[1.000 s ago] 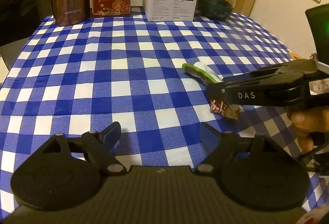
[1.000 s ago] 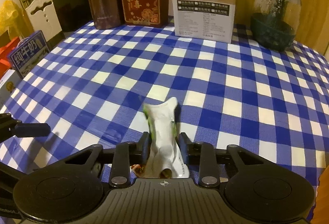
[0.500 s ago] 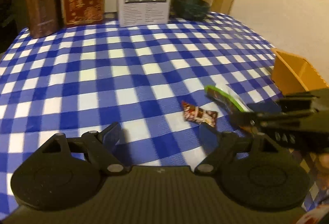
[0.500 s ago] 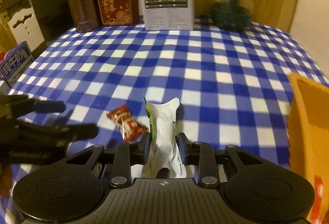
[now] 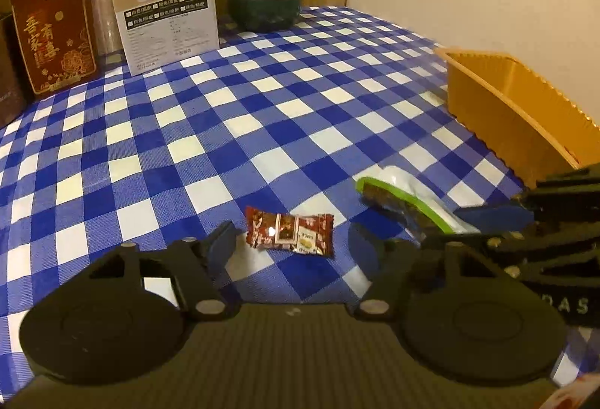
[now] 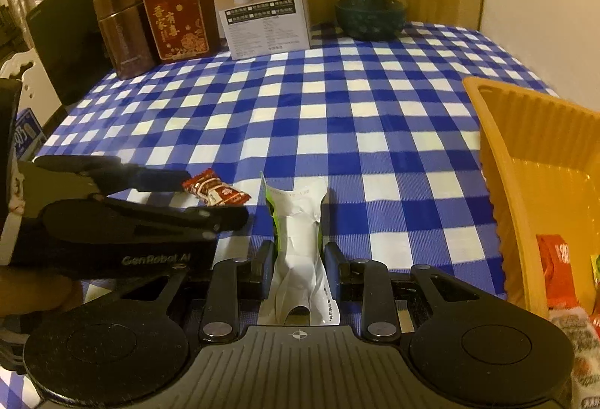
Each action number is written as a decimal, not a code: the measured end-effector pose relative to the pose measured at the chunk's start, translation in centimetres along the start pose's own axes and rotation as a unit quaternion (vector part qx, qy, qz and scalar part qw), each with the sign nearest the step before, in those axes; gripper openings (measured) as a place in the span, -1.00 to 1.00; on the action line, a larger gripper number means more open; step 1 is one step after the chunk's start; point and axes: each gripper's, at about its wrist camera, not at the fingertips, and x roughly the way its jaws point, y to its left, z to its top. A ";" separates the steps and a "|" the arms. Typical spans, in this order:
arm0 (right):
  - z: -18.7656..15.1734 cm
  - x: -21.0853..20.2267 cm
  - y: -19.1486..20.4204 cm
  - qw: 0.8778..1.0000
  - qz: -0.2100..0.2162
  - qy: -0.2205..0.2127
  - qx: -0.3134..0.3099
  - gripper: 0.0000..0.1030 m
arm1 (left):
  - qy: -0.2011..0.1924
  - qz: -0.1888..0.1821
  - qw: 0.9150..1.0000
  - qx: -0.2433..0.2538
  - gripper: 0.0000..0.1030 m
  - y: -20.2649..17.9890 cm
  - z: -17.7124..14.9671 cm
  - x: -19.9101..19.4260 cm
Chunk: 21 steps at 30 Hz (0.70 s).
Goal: Organize snacks
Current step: 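Grasp the white-green packet with the right tool while the left tool grasps the brown candy, then lift both held snacks and carry them over the orange tray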
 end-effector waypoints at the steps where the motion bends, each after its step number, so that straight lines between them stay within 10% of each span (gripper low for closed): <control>1: 0.0 0.0 0.0 1.000 0.000 0.000 0.000 -0.43 | -0.002 0.001 1.000 -0.002 0.21 0.0 0.0 0.1; 10: -0.1 0.0 0.0 1.000 0.002 -0.003 0.004 -0.43 | -0.002 -0.007 1.000 -0.004 -0.30 -0.3 0.3 -0.1; 21: -1.2 -1.8 0.3 1.000 0.006 -0.003 0.012 -0.43 | 0.027 0.009 0.997 -0.068 -0.34 -1.1 -1.2 -2.9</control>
